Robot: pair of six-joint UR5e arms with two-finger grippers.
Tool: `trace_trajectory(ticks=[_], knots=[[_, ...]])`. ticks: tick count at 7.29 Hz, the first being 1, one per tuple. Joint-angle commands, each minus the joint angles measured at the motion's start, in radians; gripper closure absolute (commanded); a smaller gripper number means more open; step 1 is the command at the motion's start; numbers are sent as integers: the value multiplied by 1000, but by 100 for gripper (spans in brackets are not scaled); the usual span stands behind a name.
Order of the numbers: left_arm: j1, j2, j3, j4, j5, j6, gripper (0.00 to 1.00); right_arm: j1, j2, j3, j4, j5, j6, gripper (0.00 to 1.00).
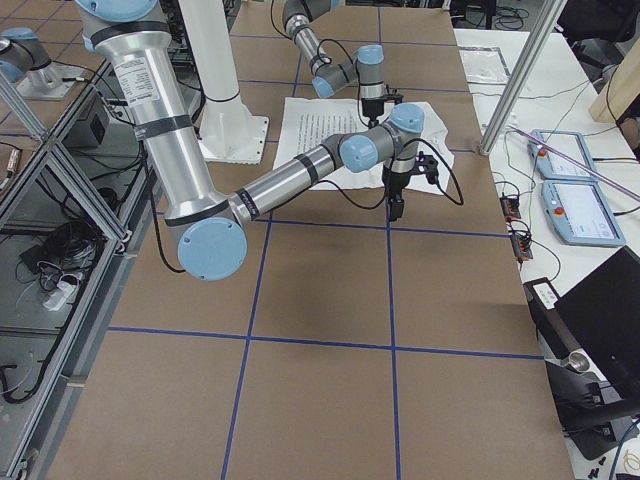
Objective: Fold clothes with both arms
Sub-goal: 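Lower the sleeve near the opposite shoulder and open the left gripper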
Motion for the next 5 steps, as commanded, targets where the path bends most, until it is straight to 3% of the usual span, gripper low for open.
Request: trace_trajectory(ticks=[1,4,5], knots=[[-6,1,56,-109,47,-2,100,0,11,-19,0,-1,0,0],[-5,1,70,-119,75,-4,100,0,16,-33,2,1,0,0],[-5,0,70,-119,75,-4,87,0,16,-49,32,-1,0,0]])
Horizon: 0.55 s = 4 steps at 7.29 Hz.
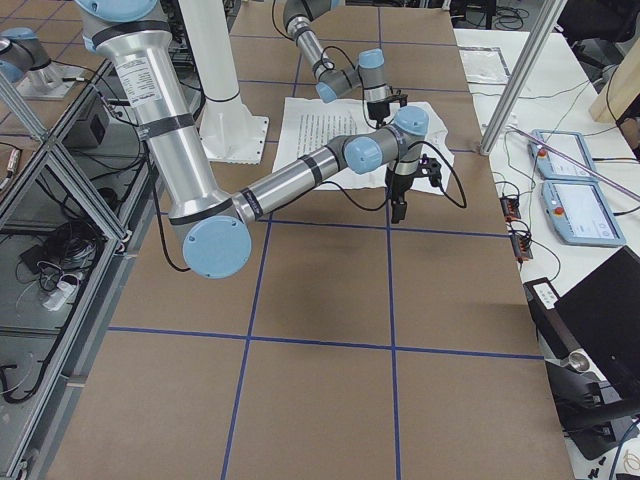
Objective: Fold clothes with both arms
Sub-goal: 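Lower the sleeve near the opposite shoulder and open the left gripper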
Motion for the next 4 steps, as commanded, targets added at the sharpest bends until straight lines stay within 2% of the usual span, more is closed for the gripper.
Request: trace_trajectory(ticks=[1,4], knots=[[2,-1,0,-3,1,0,1,2,1,-53,68,1,0,0],[0,-4,-10,-24,1,-2,0,0,2,-67,95,2,5,0]])
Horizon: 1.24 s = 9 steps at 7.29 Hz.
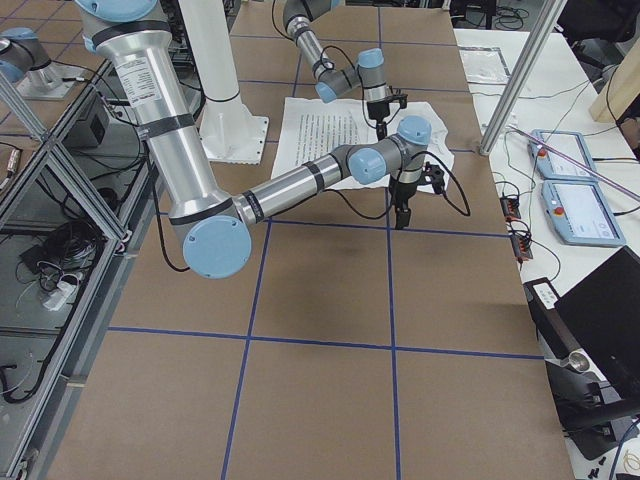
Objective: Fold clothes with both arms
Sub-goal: 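Lower the sleeve near the opposite shoulder and open the left gripper, then withdraw the left gripper while the right gripper moves toward the hem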
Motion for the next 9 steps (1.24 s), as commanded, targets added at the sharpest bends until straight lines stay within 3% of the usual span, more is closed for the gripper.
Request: trace_trajectory(ticks=[1,3,4,7,9], knots=[[-4,-1,-10,-4,-2,0,0,1,1,1,8,3,2,0],[-41,7,-31,40,-57,10,0,1,-4,50,8,10,22,0],[-65,44,-103,93,-110,13,0,1,-13,100,6,12,84,0],[-101,333,-486,312,-120,150,0,-85,-46,267,5,10,309,0],[-116,555,-742,425,-117,267,0,-212,-60,369,0,-29,492,0]])
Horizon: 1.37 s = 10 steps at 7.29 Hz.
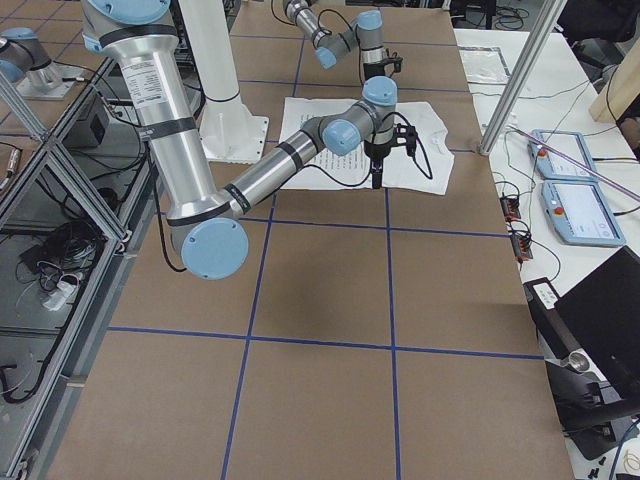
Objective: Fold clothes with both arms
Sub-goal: 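Withdraw the left gripper while the right gripper moves toward the hem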
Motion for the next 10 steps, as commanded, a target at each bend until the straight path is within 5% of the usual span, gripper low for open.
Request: trace_trajectory(ticks=[1,5,10], knots=[[-17,241,-242,67,-2,74,0,-184,-23,102,-3,-105,197,0],[-19,631,-549,64,1,76,0,-659,-91,152,79,-492,542,0],[-6,650,-566,62,1,76,0,-765,-171,127,120,-517,617,0]])
